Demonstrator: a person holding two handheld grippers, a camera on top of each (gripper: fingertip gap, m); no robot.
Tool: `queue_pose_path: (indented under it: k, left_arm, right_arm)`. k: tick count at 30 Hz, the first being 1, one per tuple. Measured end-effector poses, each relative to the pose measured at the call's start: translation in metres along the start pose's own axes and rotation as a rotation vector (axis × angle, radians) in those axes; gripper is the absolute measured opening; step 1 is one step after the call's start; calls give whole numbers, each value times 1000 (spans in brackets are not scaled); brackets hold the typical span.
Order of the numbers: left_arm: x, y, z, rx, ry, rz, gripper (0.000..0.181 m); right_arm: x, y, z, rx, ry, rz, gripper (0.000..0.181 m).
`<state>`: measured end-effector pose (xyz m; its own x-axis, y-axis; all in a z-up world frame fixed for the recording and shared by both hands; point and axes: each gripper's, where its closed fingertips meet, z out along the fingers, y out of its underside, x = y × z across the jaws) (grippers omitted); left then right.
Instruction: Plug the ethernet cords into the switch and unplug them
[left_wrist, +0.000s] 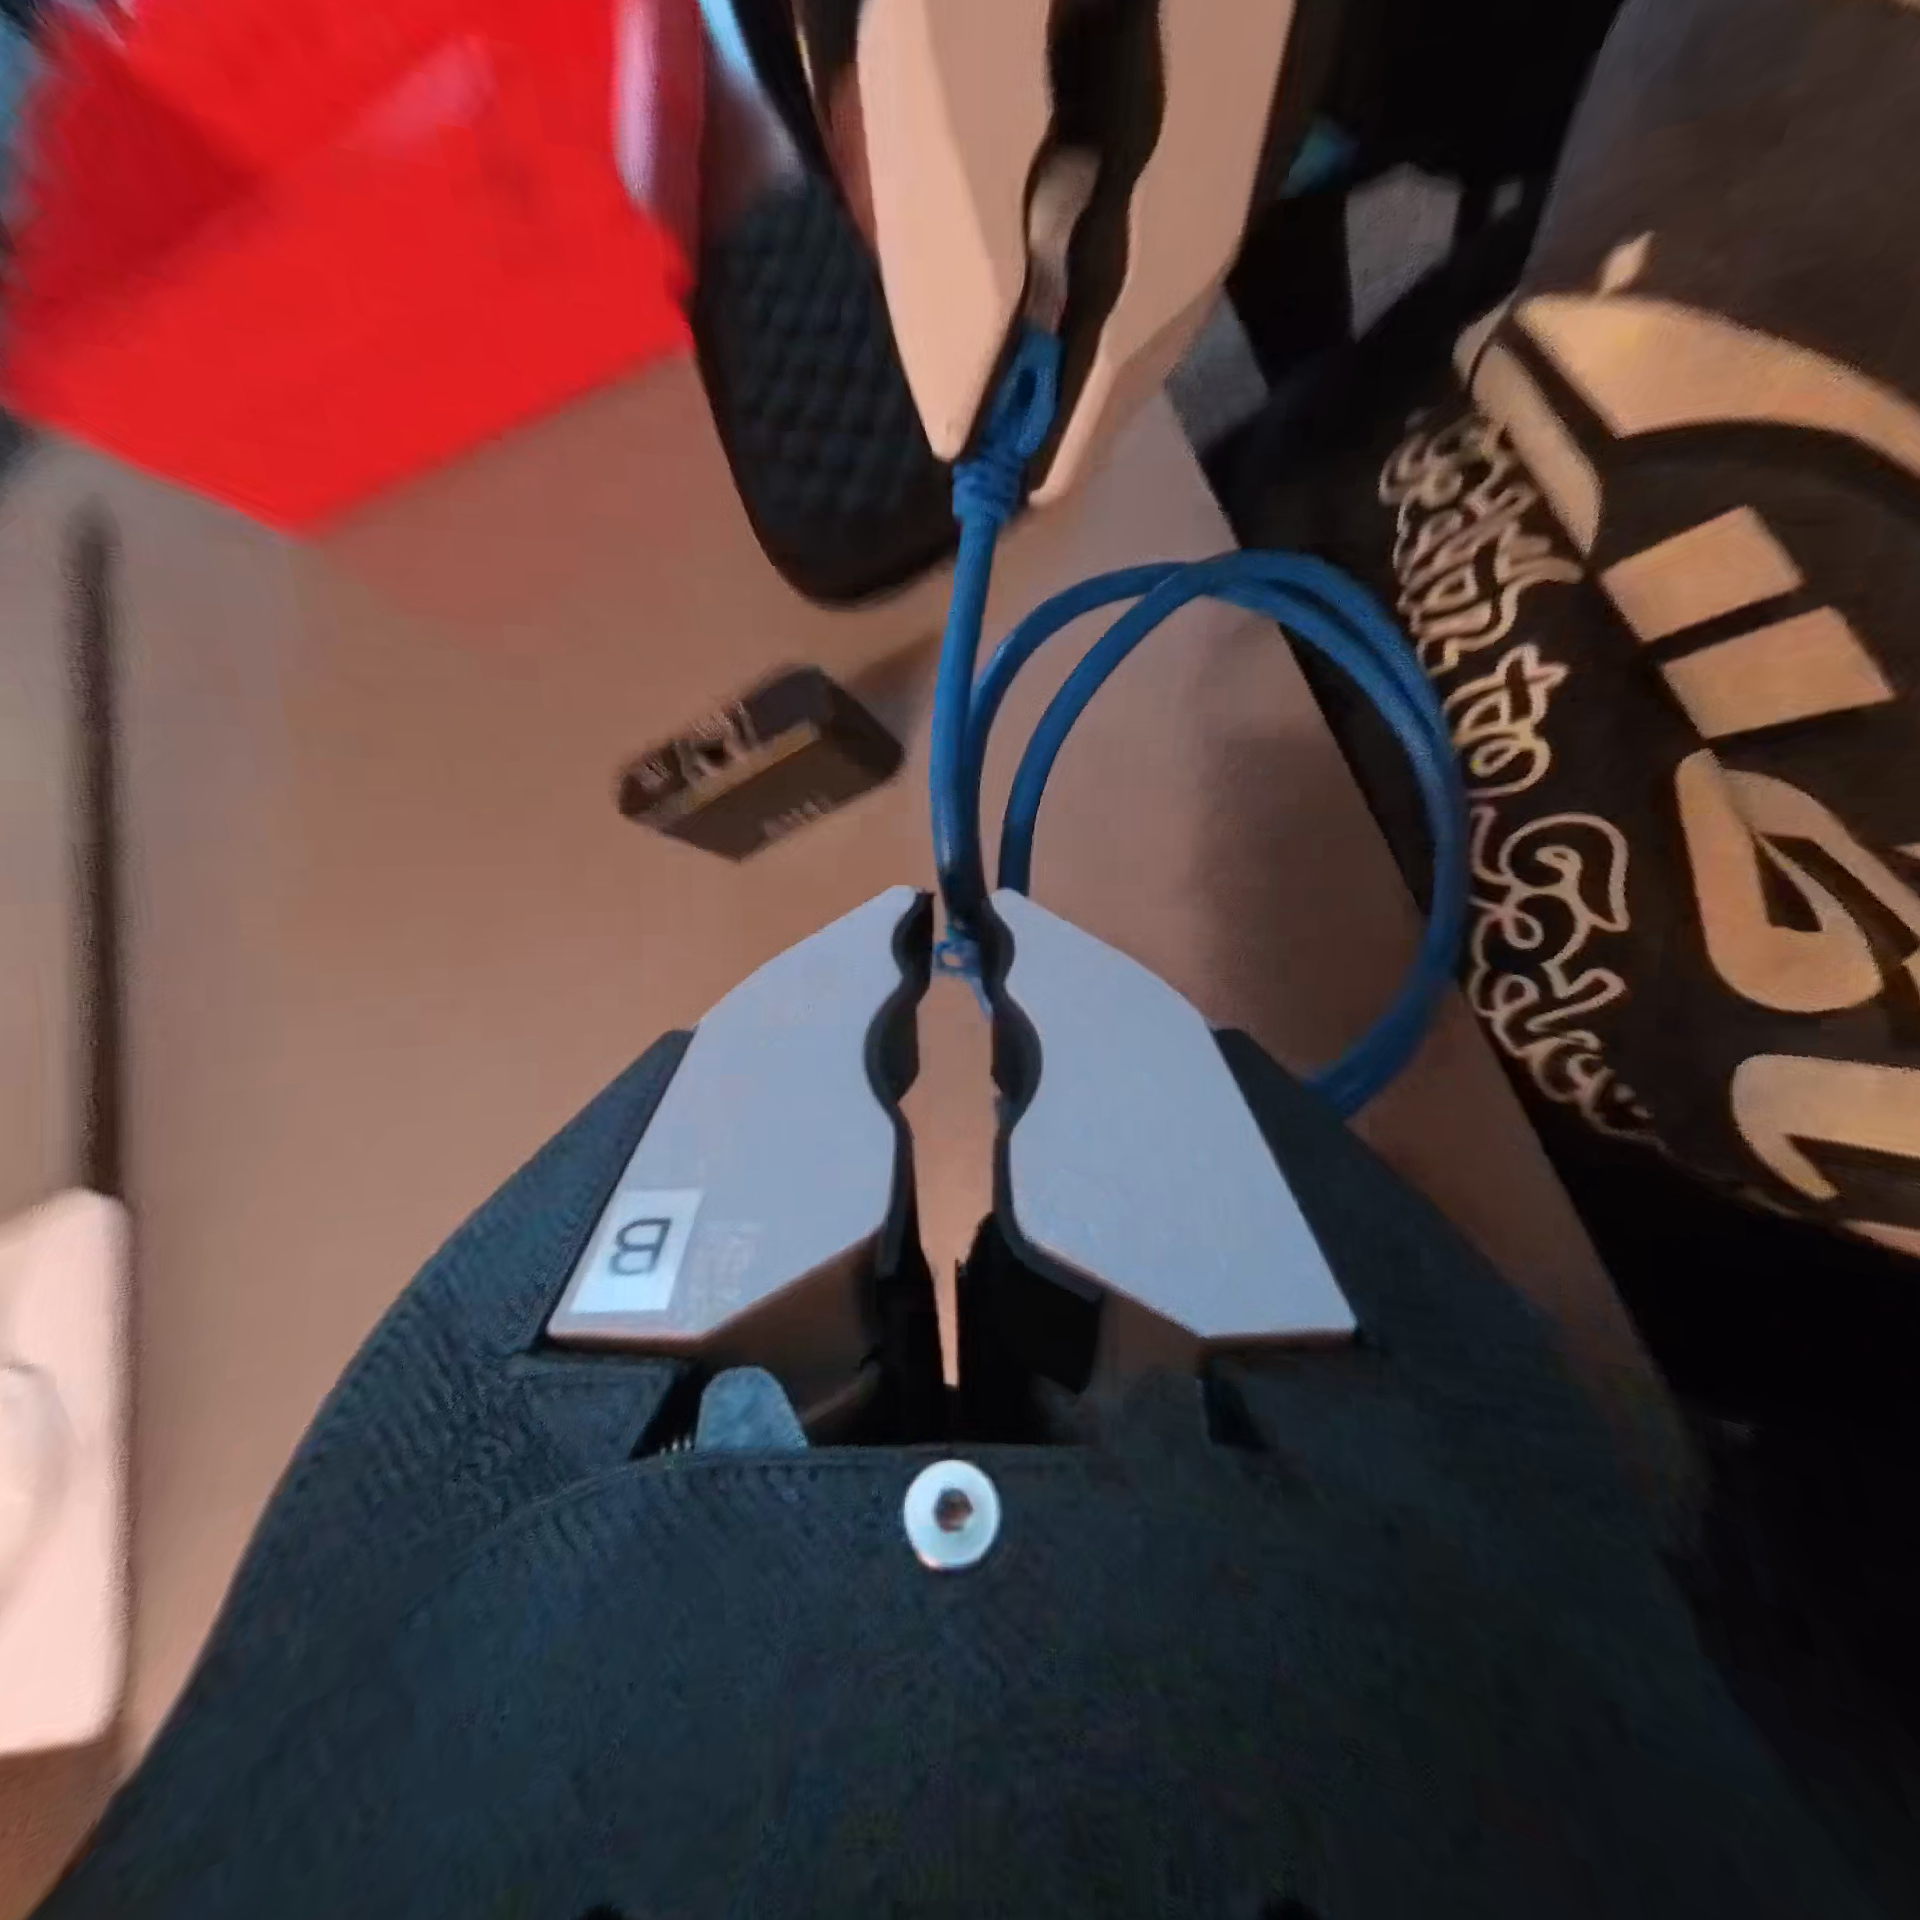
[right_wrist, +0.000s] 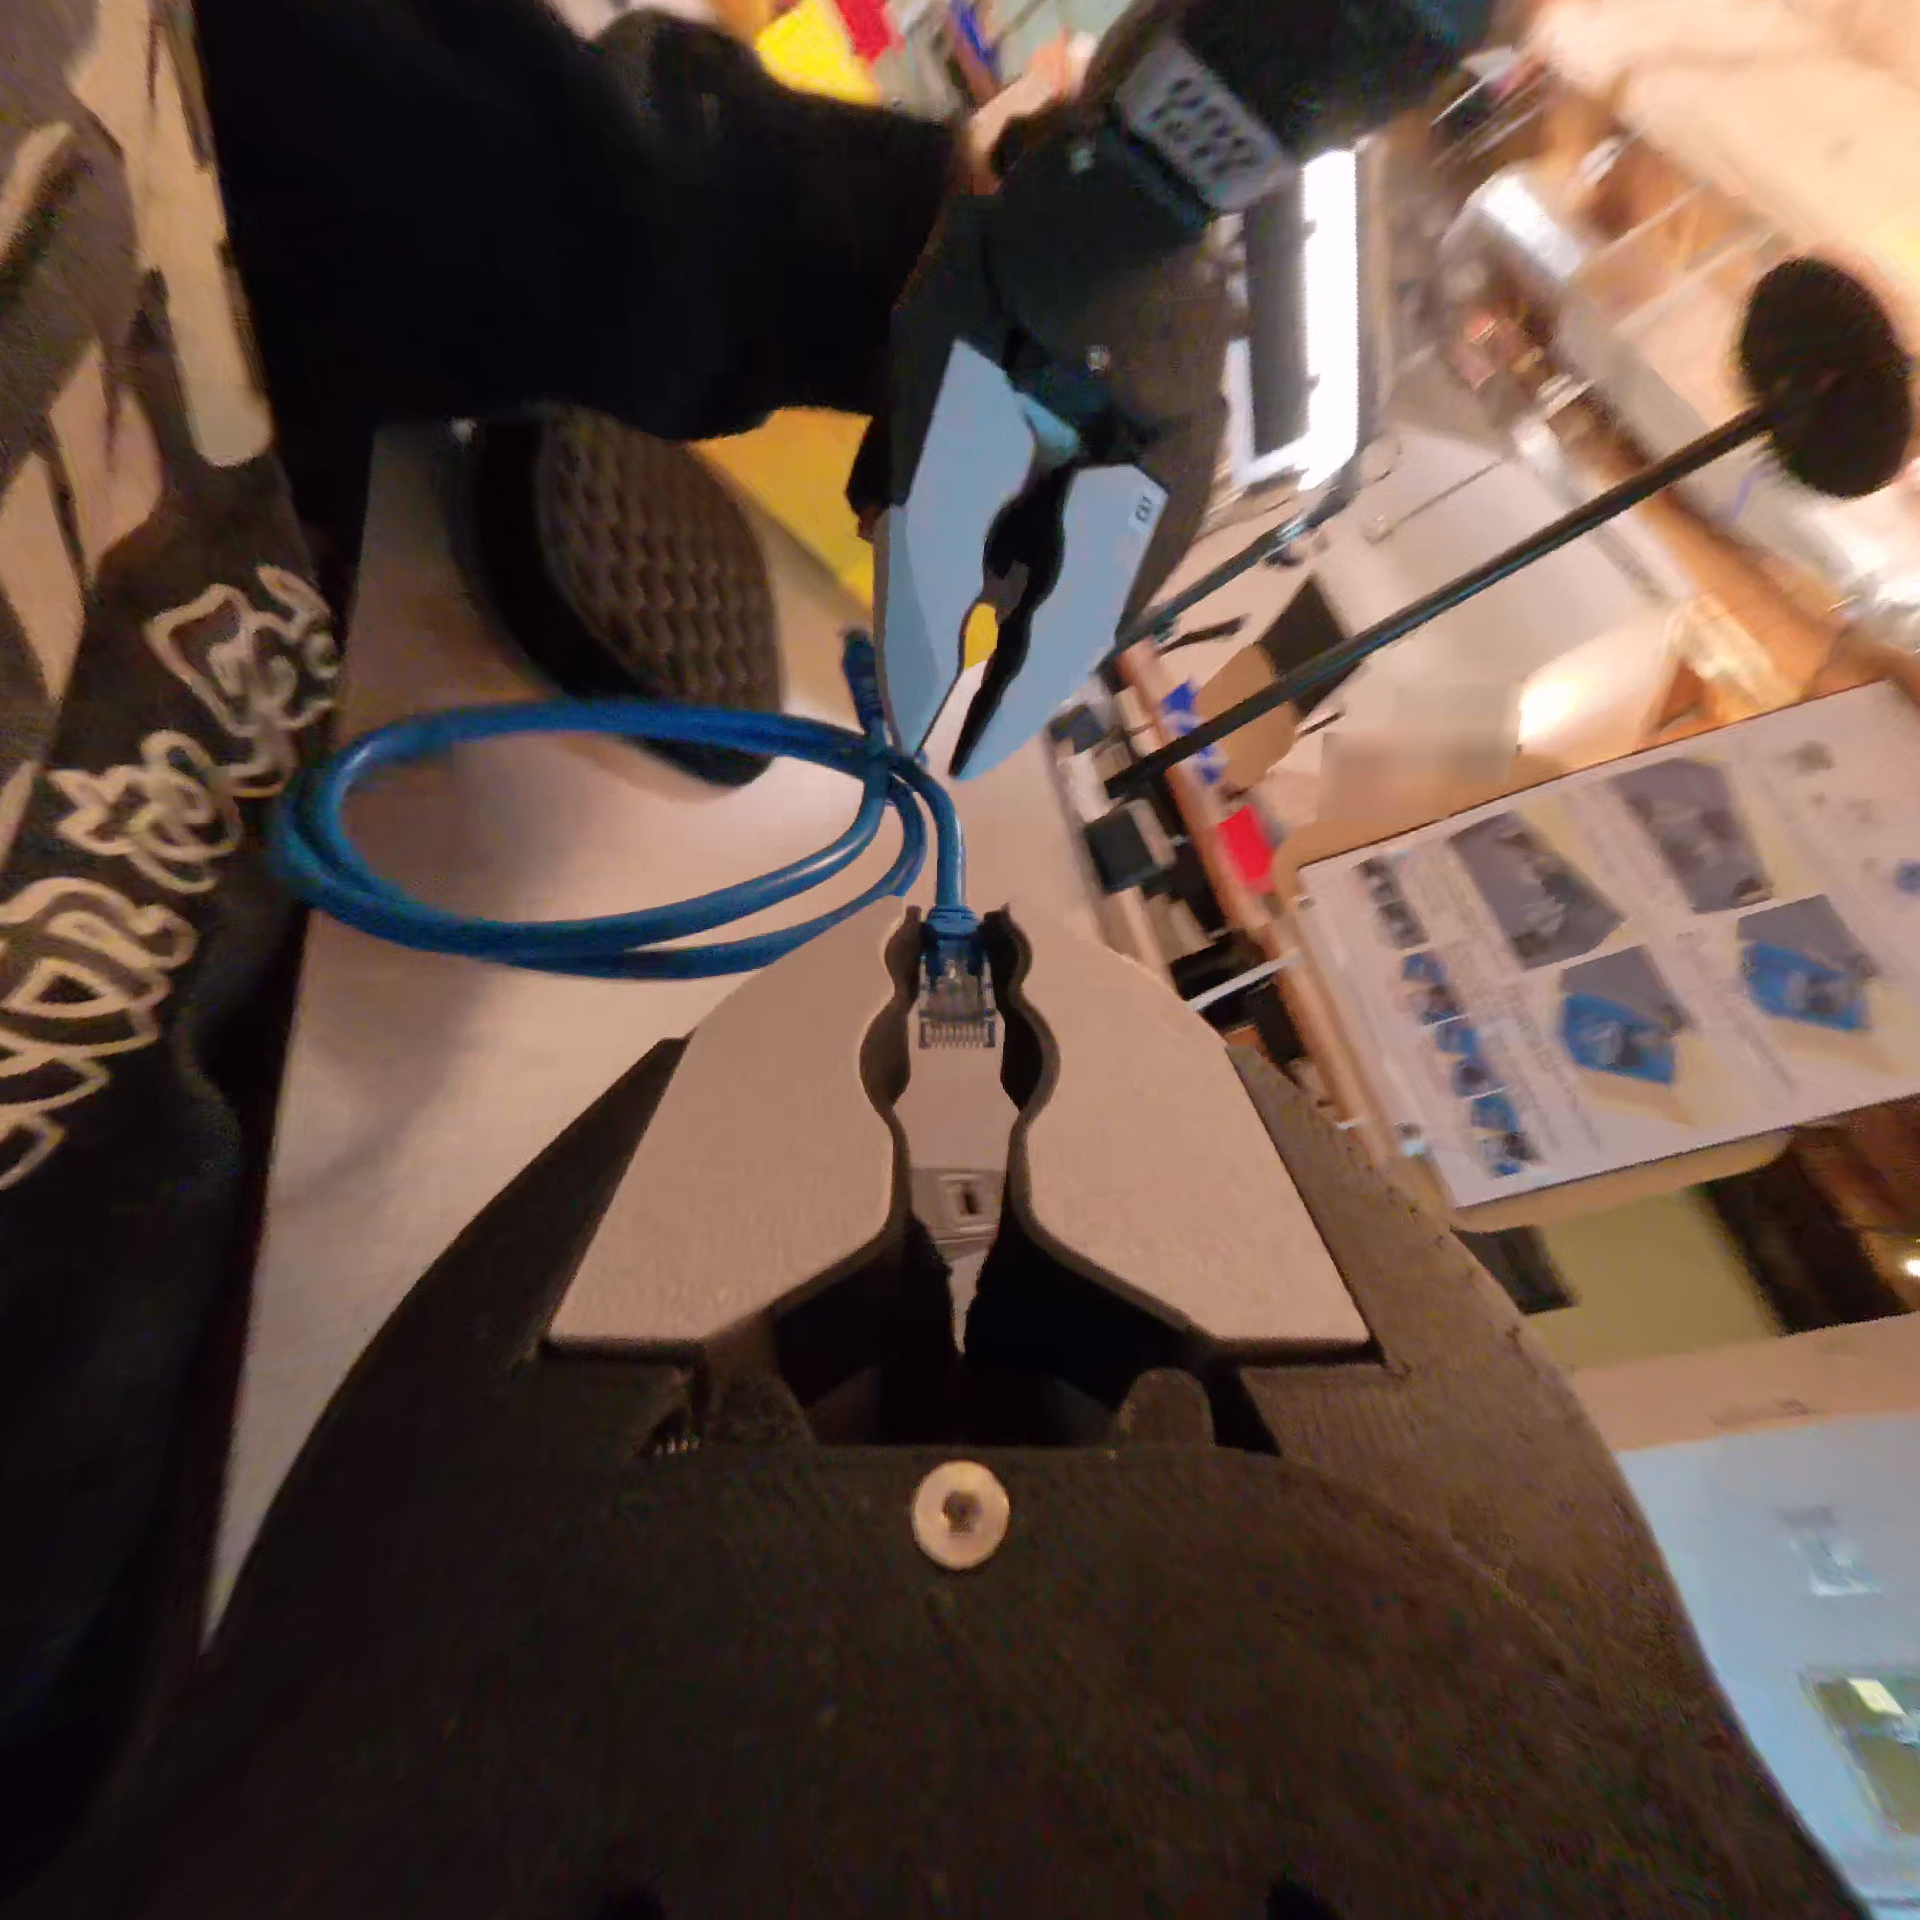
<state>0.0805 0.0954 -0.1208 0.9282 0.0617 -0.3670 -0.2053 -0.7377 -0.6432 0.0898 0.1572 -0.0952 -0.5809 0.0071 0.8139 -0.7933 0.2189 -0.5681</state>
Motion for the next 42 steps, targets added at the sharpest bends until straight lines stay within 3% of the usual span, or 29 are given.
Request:
queue_pose_path:
  k: [3, 6, 8, 9, 13, 15, 19, 22, 28, 30, 31, 34, 37, 42]
  left_arm:
    - [-30, -41, -53, 353, -280, 118, 26]
    - [-70, -62, -131, 742, -626, 31, 28]
    - [-89, -51, -151, 818, -745, -51, 28]
    - [-95, -44, -147, 793, -761, -75, 29]
    - [-91, -39, -82, 568, -631, -2, 45]
    - [-69, -65, -54, 630, -493, 44, 48]
    - [-29, -127, -35, 762, -355, 112, 50]
    - [-11, -142, -37, 864, -279, 74, 49]
    - [-14, -124, -39, 963, -133, -217, 24]
    - [-7, -121, -38, 974, -70, -237, 5]
    - [-6, -119, -38, 980, -70, -233, 13]
    - [-6, -119, -41, 1012, -42, -227, 14]
    - [-6, -119, -48, 1074, -27, -234, 10]
    - [-9, -117, -48, 1048, -45, -235, 5]
  right_arm:
    - [27, -21, -17, 98, 204, -133, 12]
    - [49, -42, -36, 191, 388, -216, 12]
    - [58, -52, -45, 254, 453, -209, 11]
    - [60, -56, -47, 288, 464, -198, 11]
    - [68, -77, -46, 454, 378, -53, 11]
    - [75, -87, -41, 551, 285, 96, 11]
    - [84, -94, -26, 671, 99, 436, 12]
    - [83, -87, -20, 691, 37, 592, 12]
    - [63, -75, -4, 600, -53, 670, 12]
    - [60, -73, -1, 579, -74, 660, 12]
    - [59, -73, 0, 569, -84, 658, 12]
    - [58, -75, 2, 548, -115, 661, 12]
    - [64, -76, -4, 558, -113, 668, 21]
    - [63, -73, -6, 498, -118, 601, 17]
